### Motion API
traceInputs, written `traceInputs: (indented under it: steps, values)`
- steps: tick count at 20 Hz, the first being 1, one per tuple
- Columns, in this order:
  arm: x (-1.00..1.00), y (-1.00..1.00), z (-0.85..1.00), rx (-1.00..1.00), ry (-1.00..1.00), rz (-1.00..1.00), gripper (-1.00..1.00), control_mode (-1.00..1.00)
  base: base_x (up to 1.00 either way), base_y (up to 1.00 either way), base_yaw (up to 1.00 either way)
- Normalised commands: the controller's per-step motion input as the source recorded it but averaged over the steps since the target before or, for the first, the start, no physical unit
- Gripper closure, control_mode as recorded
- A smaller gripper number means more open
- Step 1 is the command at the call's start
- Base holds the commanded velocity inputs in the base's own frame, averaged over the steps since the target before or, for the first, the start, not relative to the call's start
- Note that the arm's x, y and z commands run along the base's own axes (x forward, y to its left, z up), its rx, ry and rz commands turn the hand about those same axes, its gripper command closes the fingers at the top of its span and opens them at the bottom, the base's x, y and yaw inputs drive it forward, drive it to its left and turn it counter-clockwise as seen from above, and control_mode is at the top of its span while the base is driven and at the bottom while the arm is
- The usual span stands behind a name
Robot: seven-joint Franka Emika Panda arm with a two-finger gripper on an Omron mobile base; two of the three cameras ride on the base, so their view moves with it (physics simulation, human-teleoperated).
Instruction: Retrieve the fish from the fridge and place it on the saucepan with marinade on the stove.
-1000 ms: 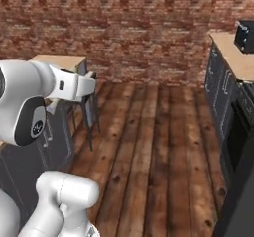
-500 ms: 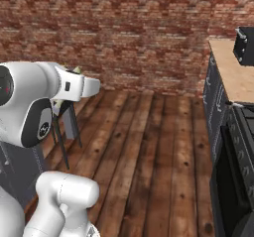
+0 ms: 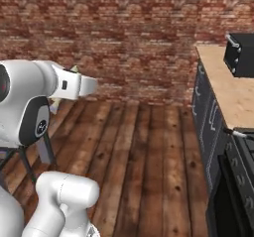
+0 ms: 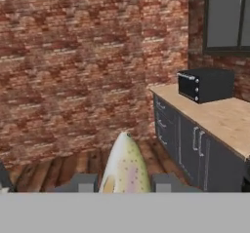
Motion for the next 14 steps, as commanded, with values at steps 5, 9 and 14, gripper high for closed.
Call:
traceInputs:
  steps: [5, 9, 14]
  values:
    - [0.0, 0.0, 0.0, 0.0, 0.0, 0.0, 1.0, 1.0, 0.99, -0.12, -0.54]
    - [0.0, 0.0, 0.0, 0.0, 0.0, 0.0, 1.0, 1.0, 0.81, -0.14, -0.62]
    - [0.0, 0.0, 0.0, 0.0, 0.0, 0.0, 1.0, 1.0, 0.55, -0.11, -0.69]
